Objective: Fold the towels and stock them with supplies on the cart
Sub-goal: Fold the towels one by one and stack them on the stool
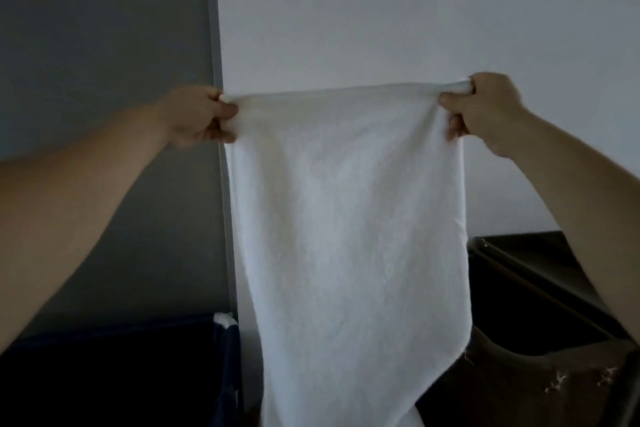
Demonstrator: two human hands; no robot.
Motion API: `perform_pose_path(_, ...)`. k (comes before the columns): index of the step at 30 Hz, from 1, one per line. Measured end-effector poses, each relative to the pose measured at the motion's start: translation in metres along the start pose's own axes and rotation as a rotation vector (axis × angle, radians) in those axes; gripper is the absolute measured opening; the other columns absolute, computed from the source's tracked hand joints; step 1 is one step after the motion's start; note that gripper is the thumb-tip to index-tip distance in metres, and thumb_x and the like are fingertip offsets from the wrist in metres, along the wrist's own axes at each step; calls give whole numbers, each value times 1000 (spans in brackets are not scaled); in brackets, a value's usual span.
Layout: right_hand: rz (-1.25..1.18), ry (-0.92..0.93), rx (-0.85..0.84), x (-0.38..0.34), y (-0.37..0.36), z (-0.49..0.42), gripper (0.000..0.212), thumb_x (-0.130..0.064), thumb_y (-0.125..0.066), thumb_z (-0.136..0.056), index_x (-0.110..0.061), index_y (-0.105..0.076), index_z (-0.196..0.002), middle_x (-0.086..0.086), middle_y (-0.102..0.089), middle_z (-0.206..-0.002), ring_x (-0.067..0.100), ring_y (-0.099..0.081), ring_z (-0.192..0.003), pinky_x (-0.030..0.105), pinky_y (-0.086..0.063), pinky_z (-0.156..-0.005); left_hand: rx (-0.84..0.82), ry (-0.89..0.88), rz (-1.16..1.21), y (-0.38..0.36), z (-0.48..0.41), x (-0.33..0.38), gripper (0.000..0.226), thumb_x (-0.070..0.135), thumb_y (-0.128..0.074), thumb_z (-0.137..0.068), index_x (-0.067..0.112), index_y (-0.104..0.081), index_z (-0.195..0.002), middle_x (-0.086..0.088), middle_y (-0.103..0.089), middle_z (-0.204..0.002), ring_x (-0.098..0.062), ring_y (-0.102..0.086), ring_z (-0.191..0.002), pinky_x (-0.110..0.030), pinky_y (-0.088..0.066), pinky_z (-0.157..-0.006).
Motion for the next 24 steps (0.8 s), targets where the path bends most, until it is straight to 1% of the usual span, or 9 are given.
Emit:
perform_pose_path(4,75,37,75,-10,0,-5,17,-14,-68,-92,1,-60,-97,11,-60,-66,24,-60,-49,37,-56,-56,133,-39,63,-5,2,6,22,5,-58,-97,7,-58,-119,-8,-58,-97,-17,-60,-73,-26,-57,-48)
perform_pose_path(7,74,18,46,-2,-5,-5,19,-14,-69,-92,2,-61,-98,12,-60,-66,22,-59,-47,38,-58,-54,168,-12,9,-4,6,-1,7,8,-60,-97,13,-64,-98,-2,-58,-86,-14,-56,-67,-24,-54,-44)
perform_pose_path(9,66,-2,47,5,-11,-4,19,-12,-67,-93,4,-60,-101,13,-59,-64,21,-59,-45,37,-58,-52,187,-3,-25,-5,5,-8,8,9,-62,-96,14,-65,-90,-3,-56,-83,-13,-53,-63,-21,-51,-43)
perform_pose_path(13,34,-114,18,28,-29,-5,18,-11,-63,-96,1,-57,-108,14,-64,-77,20,-66,-49,39,-61,-54,236,70,69,-20,-5,-37,18,4,-62,-95,2,-61,-113,-9,-51,-97,-21,-56,-82,-31,-57,-46)
perform_pose_path(17,-35,-252,-102,64,-48,-8,19,-7,-63,-96,1,-54,-111,22,-64,-99,26,-69,-59,45,-63,-64,262,159,62,-42,-19,-78,22,5,-61,-96,4,-58,-118,-4,-46,-95,-25,-58,-81,-37,-60,-50)
perform_pose_path(19,-60,-250,-54,74,-55,-16,13,-7,-63,-96,-4,-54,-104,22,-64,-106,26,-69,-64,49,-62,-75,324,115,50,-50,-30,-81,20,7,-61,-97,10,-57,-116,-2,-47,-94,-24,-59,-77,-36,-60,-51)
perform_pose_path(21,-86,-184,63,71,-54,-33,11,-7,-62,-96,-6,-53,-103,19,-64,-108,28,-69,-71,51,-61,-80,397,-3,53,-55,-48,-62,5,9,-60,-97,13,-58,-99,-1,-46,-89,-23,-59,-74,-34,-60,-50)
perform_pose_path(23,-136,-85,176,59,-47,-53,12,-8,-61,-96,-11,-51,-103,7,-62,-96,30,-70,-77,49,-61,-79,478,-133,61,-55,-64,-29,17,11,-59,-97,20,-54,-83,1,-48,-86,-21,-61,-77,-30,-59,-49)
perform_pose_path(24,-157,-34,218,51,-42,-62,12,-9,-61,-96,-13,-50,-102,1,-59,-91,31,-72,-80,47,-61,-77,496,-188,71,-53,-70,-11,14,12,-59,-97,19,-55,-86,1,-49,-88,-20,-62,-81,-30,-59,-52)
Point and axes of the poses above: each hand's wrist, its own z-axis away from the middle knuckle, its own y-axis out of the back of the hand, x = y × z, the point moved 3 cm from there along -z, towards the middle knuckle
